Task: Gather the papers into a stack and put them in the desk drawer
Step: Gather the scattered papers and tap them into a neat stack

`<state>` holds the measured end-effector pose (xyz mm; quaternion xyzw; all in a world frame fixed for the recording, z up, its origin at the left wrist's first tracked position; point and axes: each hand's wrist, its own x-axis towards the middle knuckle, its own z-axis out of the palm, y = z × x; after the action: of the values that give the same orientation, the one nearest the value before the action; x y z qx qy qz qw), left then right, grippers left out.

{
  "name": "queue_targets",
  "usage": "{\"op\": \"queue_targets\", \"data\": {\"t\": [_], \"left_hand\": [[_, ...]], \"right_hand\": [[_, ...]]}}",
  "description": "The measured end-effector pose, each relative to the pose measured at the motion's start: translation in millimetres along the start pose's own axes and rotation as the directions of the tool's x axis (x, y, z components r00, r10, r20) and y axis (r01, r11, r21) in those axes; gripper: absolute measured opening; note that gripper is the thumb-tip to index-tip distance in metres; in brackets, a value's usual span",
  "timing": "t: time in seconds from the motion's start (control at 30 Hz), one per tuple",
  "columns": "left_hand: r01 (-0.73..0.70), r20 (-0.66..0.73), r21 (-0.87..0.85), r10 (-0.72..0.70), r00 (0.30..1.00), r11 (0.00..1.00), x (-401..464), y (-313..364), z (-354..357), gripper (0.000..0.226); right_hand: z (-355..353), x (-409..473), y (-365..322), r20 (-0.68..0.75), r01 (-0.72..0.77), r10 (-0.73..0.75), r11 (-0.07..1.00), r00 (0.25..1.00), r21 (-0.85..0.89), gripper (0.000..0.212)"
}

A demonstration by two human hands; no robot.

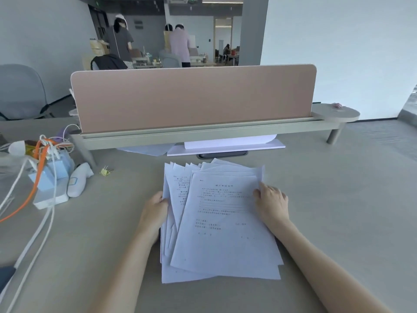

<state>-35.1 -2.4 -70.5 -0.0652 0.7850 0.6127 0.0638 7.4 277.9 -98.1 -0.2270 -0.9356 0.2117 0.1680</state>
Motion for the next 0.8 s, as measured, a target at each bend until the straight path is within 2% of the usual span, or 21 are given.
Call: {"op": "queue_targets", "data": {"t": [0.1,0.23,0.33,0.43,0.5,0.53,0.6,0.67,0.73,0.8], "left_hand": [[0.008,0.03,0.016,-0.008,1.0,1.0,-1.9,4.3,1.4,0.025],[0.036,0.023,0.06,-0.037,0.999,0.998,-5.5,9.3,0.1,0.02],[0.051,-0.006,-0.016,-0.051,0.999,0.999,-9.6,14.7,-0.3,0.023],[0.191,0.082,-0.136,-0.181,0.98,0.972,-8.9,15.9,-3.5,0.054],[0.213,0.182,-0.087,-0.195,0.964,0.973,-9.6,11.7,-5.9,0.076],[0.187,0.207,-0.056,-0.172,0.963,0.981,-9.2,9.1,-4.9,0.077],[0.137,0.286,-0.011,-0.128,0.95,0.991,-15.5,11.3,1.0,0.056],[0.118,0.349,-0.044,-0.095,0.932,0.992,-19.2,9.1,5.4,0.037],[0.115,0.369,-0.116,-0.065,0.927,0.987,-19.5,6.2,5.2,0.037],[0.107,0.383,-0.189,-0.027,0.923,0.976,-18.0,5.3,3.1,0.044]], "right_hand": [[3.1,4.9,-3.0,0.026,0.035,-0.038,0.995,0.999,0.089,0.017],[-0.6,11.5,-7.2,0.094,0.003,-0.034,0.948,0.995,0.317,0.026],[-1.8,11.4,-9.9,0.14,-0.002,-0.054,0.93,0.989,0.368,0.032],[-2.4,9.2,-10.9,0.17,-0.018,-0.048,0.929,0.984,0.369,0.021],[-5.1,6.2,-12.8,0.177,-0.031,-0.037,0.929,0.983,0.369,0.009],[-6.1,4.9,-13.2,0.177,-0.031,-0.038,0.93,0.983,0.367,0.015],[-10.1,2.0,-15.0,0.18,-0.026,-0.044,0.928,0.983,0.371,0.026],[-14.4,-0.8,-17.2,0.196,-0.05,-0.027,0.923,0.98,0.38,0.031],[-16.2,-1.6,-19.0,0.212,-0.069,-0.018,0.917,0.977,0.394,0.024],[-13.2,-0.5,-16.5,0.225,-0.075,-0.029,0.895,0.974,0.44,0.007]]}}
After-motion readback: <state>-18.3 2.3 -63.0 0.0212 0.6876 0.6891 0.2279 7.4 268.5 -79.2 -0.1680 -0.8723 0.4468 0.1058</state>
